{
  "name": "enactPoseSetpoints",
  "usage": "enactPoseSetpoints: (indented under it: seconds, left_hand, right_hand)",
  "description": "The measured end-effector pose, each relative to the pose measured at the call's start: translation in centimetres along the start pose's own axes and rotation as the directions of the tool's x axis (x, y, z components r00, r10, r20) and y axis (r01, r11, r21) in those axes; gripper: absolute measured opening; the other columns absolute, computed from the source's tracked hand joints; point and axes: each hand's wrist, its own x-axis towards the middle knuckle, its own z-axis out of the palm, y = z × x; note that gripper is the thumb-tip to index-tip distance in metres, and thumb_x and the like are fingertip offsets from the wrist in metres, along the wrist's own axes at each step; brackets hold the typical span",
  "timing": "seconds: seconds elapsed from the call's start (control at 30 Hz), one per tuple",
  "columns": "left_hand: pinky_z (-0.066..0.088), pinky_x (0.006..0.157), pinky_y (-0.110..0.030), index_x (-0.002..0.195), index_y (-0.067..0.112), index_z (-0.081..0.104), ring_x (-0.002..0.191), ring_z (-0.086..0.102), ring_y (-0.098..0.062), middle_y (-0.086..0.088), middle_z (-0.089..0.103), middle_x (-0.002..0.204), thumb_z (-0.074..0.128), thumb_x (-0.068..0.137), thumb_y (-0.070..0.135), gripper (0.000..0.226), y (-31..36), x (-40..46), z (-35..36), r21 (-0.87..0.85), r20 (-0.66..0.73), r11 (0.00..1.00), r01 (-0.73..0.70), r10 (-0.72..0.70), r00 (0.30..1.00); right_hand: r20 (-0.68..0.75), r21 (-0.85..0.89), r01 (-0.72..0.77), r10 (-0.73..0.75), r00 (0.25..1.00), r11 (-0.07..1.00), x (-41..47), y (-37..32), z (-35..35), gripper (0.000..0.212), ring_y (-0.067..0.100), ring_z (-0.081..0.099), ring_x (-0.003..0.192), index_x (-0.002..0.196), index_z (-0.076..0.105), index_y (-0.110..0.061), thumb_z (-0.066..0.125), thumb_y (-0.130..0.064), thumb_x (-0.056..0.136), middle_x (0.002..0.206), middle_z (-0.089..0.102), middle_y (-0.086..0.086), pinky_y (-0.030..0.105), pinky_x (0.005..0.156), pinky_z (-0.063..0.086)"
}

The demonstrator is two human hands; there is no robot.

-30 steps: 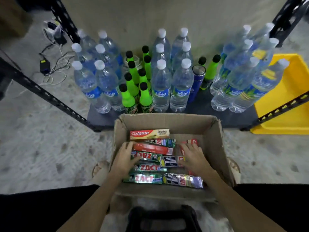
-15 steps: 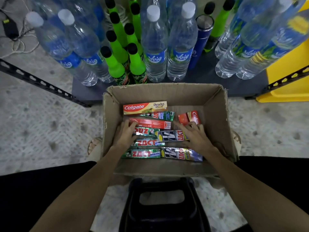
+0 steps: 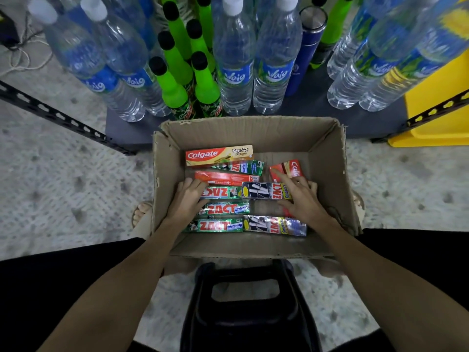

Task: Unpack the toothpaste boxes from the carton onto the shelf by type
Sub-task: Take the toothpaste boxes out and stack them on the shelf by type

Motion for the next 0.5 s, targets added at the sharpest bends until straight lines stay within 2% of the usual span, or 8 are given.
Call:
enactPoseSetpoints:
  seconds: [0.07, 0.17, 0.33, 0.5]
  left_hand:
    - [0.030, 0.086, -0.033, 0.125, 0.013, 0.064, 0.105, 0.047, -0.022, -0.003, 0.064, 0.118, 0.080, 0.084, 0.026, 0.046, 0.1, -0.2, -0.5, -0.002, -0.054, 0.998, -0.056, 0.056, 0.997]
    - [0.033, 0.093, -0.034, 0.129, 0.018, 0.062, 0.112, 0.048, -0.019, 0.002, 0.061, 0.123, 0.072, 0.089, 0.038, 0.046, 0.6, -0.6, -1.9, -0.009, -0.094, 0.994, -0.106, 0.105, 0.990]
    - [0.036, 0.100, -0.040, 0.134, 0.024, 0.058, 0.123, 0.045, -0.018, 0.008, 0.056, 0.130, 0.065, 0.093, 0.044, 0.047, 1.8, -2.0, -4.9, -0.089, -0.168, 0.993, -0.074, 0.058, 0.984]
    - [0.043, 0.099, -0.046, 0.135, 0.027, 0.056, 0.122, 0.044, -0.022, 0.011, 0.053, 0.132, 0.059, 0.095, 0.048, 0.045, 3.1, -2.9, -8.8, -0.191, -0.274, 0.977, -0.101, 0.046, 0.961]
  right_hand:
    - [-0.039, 0.006, -0.001, 0.001, 0.999, 1.000, 0.0, -0.3, -0.5, 0.093, 0.020, 0.037, 0.127, 0.157, 0.016, -0.043, 0.075, -0.028, 0.087, 0.138, 0.056, 0.000, 0.035, 0.092, 0.021]
    - [-0.089, 0.019, -0.001, 0.002, 0.996, 1.000, 0.3, -0.5, -1.6, 0.088, 0.020, 0.037, 0.127, 0.157, 0.020, -0.040, 0.074, -0.032, 0.087, 0.140, 0.055, -0.001, 0.036, 0.096, 0.020]
    - [-0.173, 0.016, 0.020, -0.017, 0.985, 1.000, 0.0, -1.7, -4.2, 0.082, 0.015, 0.038, 0.124, 0.154, 0.019, -0.046, 0.067, -0.051, 0.087, 0.133, 0.057, -0.013, 0.035, 0.095, 0.018]
    - [-0.286, 0.050, 0.054, -0.038, 0.958, 0.997, -1.6, -4.1, -8.1, 0.076, 0.011, 0.040, 0.122, 0.149, 0.029, -0.047, 0.068, -0.056, 0.084, 0.121, 0.054, -0.021, 0.032, 0.094, 0.016]
